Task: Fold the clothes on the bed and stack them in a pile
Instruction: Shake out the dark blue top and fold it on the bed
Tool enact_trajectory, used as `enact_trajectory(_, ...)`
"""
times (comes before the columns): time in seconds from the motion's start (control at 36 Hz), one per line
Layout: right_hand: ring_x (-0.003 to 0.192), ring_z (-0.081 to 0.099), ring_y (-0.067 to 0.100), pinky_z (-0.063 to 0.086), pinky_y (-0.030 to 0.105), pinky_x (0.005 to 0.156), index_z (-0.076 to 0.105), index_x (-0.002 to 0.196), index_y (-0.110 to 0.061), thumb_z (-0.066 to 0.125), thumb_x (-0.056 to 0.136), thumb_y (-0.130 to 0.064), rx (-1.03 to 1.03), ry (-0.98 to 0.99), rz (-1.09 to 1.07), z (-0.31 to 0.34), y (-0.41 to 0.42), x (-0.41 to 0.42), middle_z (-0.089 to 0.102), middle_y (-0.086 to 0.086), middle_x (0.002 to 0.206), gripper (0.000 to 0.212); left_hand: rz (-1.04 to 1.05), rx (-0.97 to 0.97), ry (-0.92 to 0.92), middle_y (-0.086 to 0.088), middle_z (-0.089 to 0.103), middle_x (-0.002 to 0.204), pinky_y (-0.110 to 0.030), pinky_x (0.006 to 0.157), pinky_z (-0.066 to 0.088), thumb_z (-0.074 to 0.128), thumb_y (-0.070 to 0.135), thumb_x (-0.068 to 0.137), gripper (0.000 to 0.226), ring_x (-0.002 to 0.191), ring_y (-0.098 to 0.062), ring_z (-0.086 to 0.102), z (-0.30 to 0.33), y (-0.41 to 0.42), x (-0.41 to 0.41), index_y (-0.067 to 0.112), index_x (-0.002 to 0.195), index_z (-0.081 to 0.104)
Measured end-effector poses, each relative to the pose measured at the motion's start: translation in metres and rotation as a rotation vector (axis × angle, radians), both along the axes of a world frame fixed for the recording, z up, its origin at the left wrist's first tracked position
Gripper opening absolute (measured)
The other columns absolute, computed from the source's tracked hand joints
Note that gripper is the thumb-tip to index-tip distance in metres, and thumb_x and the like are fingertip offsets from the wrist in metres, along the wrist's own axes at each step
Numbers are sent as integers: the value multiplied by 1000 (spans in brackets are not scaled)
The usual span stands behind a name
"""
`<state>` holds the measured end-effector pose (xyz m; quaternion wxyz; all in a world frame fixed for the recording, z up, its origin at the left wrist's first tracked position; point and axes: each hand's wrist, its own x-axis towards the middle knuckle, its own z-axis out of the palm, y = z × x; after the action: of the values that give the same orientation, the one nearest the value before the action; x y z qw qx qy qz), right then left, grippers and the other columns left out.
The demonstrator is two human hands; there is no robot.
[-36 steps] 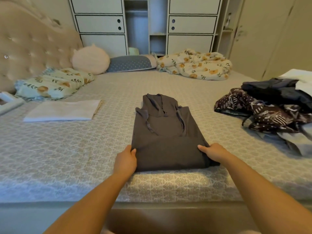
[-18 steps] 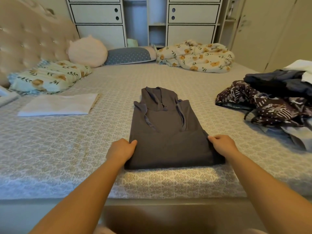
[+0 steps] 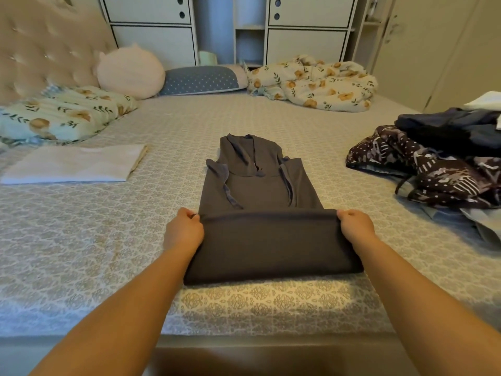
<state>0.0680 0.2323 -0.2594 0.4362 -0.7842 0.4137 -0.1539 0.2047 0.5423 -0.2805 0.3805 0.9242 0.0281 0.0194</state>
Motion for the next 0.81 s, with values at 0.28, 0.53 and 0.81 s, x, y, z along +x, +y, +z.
enact_trajectory(0.28, 121, 46, 24, 38, 41, 98, 53, 127, -18, 49, 94, -42, -716, 21, 292, 14, 35, -5, 51, 3, 132, 41, -284, 542, -370, -3, 33, 146, -48, 98, 39, 50, 41, 92, 51, 129, -27, 35, 23, -11, -31, 24, 139, 41)
enact_trajectory(0.53, 147, 1, 13, 6, 42, 119, 15, 151, -31, 20, 94, -65, -655, 361, 631, -26, 49, -25, 5, -9, 160, 67, -491, 642, -41, -2, -8, 161, -46, 119, 0, 12, 72, 89, 78, 148, -18, -7, -18, -1, -60, 29, 153, 1)
enact_trajectory(0.81, 147, -1, 12, -5, 36, 117, 19, 151, -31, 19, 91, -68, -1010, 345, 730, -19, 38, -67, 6, -10, 160, 70, -599, 734, -150, -9, -9, 160, -40, 117, -11, -7, 85, 69, 110, 147, -21, -14, -14, 15, -80, 14, 153, -1)
